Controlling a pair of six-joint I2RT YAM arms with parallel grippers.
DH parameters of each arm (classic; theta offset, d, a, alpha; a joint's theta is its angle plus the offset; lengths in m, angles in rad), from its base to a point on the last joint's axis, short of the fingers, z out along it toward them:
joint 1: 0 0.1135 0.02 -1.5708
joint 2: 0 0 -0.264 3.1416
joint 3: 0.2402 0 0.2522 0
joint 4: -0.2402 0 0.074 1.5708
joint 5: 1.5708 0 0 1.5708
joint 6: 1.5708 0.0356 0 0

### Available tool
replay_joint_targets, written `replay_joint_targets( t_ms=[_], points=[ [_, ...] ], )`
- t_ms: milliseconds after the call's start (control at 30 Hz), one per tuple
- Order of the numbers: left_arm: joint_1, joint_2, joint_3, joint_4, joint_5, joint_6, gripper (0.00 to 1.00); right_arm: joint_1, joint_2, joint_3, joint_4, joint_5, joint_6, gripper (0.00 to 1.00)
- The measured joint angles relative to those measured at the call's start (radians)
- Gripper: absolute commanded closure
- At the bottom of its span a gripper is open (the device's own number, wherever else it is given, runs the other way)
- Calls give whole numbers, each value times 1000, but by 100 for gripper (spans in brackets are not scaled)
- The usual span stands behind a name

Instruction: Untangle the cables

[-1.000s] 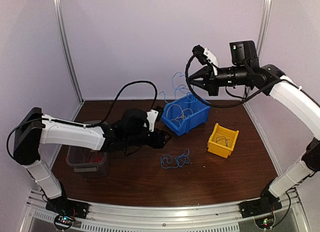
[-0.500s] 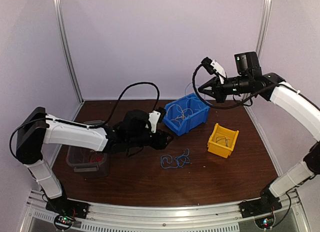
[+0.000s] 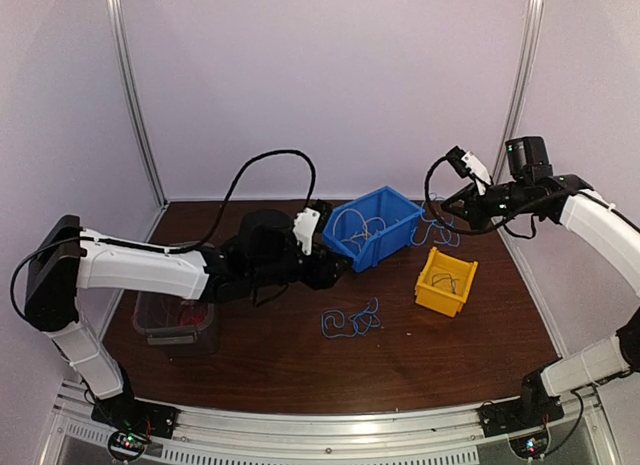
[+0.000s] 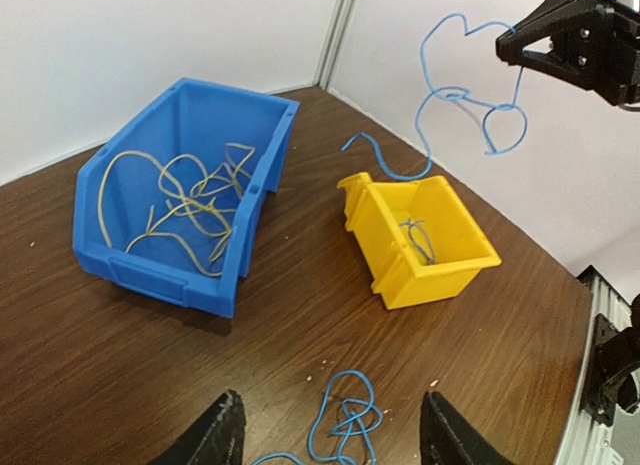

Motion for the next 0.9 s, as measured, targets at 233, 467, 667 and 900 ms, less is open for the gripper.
replay_joint_targets(
  t_ms=[233, 467, 667, 900],
  points=[
    [-14, 127, 170, 122, 158, -4, 42, 2, -52, -5, -6, -134, 19, 100],
    [-68, 272, 352, 202, 244, -105, 48, 34, -57, -20, 19, -169, 58, 100],
    [-71, 389, 422, 253, 330, -209, 61, 48, -57, -19, 35, -192, 105, 100],
    [-90, 422, 391, 327, 350, -235, 57, 52, -57, -18, 91, -212, 202, 100]
  ],
)
